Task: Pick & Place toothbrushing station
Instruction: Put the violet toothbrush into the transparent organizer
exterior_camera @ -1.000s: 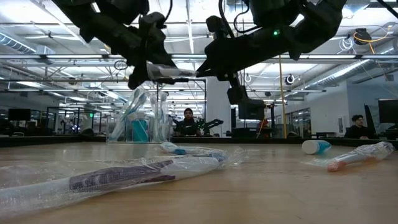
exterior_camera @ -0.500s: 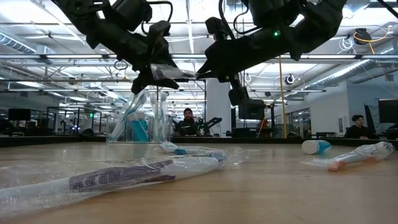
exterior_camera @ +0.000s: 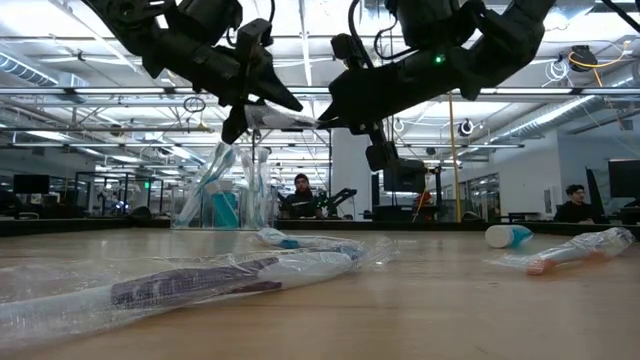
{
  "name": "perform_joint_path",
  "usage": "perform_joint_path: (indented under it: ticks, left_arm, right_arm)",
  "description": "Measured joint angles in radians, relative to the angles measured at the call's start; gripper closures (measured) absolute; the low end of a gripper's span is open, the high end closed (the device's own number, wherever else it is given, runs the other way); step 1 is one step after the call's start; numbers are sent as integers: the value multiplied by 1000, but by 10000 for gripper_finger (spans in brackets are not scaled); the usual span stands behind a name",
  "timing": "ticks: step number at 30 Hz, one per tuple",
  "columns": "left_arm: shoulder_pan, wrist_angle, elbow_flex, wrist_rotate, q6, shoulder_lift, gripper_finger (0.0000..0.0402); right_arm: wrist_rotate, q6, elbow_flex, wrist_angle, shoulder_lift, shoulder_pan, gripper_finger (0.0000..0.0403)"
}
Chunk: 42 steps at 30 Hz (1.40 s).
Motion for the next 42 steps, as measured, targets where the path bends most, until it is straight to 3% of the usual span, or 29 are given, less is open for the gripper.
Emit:
perform_joint_path:
  ticks: [7, 14, 23, 35, 42]
  left_arm:
    - [-34, -10, 0, -8, 36, 0, 256]
    - [-43, -79, 0, -122, 36, 0, 256]
    - [-61, -93, 0, -125, 108, 0, 258]
    - [-62, -102, 0, -158, 111, 0, 369]
    - [-63, -99, 0, -203, 108, 0, 367]
  right_arm:
    - [-1, -5, 0, 18, 0, -27, 395]
    - [1, -5, 0, 21, 0, -32, 395]
    - [-1, 70, -1, 18, 0, -32, 388]
    - [2, 101, -1, 17, 0, -30, 372]
    - [-2, 101, -1, 9, 0, -23, 371]
